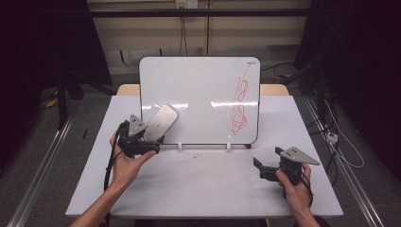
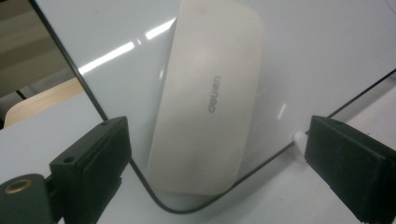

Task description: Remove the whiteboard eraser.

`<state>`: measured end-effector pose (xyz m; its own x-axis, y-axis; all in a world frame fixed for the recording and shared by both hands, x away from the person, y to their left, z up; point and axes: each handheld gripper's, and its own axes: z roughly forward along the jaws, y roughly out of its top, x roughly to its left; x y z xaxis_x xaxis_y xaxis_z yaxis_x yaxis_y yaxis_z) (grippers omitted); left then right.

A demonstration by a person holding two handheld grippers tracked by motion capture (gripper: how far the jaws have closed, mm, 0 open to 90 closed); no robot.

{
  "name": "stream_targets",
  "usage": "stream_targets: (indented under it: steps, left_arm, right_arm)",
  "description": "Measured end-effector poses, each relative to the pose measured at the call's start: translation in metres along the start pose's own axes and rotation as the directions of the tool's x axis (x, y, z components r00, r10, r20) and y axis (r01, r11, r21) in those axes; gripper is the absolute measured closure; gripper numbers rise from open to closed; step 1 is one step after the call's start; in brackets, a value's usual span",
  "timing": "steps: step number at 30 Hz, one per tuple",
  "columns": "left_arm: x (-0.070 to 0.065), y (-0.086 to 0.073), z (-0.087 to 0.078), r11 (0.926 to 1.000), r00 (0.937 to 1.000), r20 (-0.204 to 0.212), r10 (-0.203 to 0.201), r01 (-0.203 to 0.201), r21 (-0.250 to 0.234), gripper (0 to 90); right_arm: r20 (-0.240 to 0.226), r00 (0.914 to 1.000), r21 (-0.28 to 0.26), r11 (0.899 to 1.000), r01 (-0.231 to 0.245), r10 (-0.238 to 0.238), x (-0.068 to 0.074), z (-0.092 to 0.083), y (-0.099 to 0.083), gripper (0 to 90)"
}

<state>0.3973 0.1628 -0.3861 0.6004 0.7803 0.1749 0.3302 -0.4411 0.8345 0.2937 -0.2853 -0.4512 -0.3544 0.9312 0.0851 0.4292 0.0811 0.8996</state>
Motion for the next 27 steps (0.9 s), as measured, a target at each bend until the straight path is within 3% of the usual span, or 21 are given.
stream_targets:
  steps: [3,8,13,16,23,27]
  left_arm:
    - [0.0,0.003,0.005,0.9998,0.9998,0.011,0.019,-0.019,0.003,8.2]
    - [-0.001,0.008,0.013,0.9971,0.9972,-0.006,0.075,-0.075,0.015,9.0]
    - [-0.001,0.01,0.019,0.9963,0.9963,-0.017,0.084,-0.084,0.019,9.3]
    - [-0.003,0.013,0.022,0.9913,0.9914,-0.02,0.129,-0.128,0.029,12.0]
    - [-0.009,0.02,0.032,0.9799,0.9794,-0.058,0.194,-0.19,0.061,12.2]
    - [-0.01,0.021,0.036,0.978,0.9765,-0.081,0.2,-0.194,0.078,14.1]
  right_arm:
    - [-0.002,1.0,-0.001,1.0,0.0,0.0,0.0,0.0,0.0,5.0]
    - [-0.001,1.0,0.001,1.0,0.001,-0.001,0.0,0.001,0.0,4.9]
    - [-0.003,1.0,0.0,1.0,0.005,-0.005,0.0,0.001,0.001,4.9]
    - [-0.008,1.0,0.004,1.0,0.005,-0.005,0.001,0.002,0.001,5.2]
    - [-0.01,0.9999,0.005,1.0,0.007,-0.007,0.002,0.002,0.001,5.1]
    - [-0.011,0.9999,0.006,1.0,0.008,-0.008,0.002,0.002,0.001,5.0]
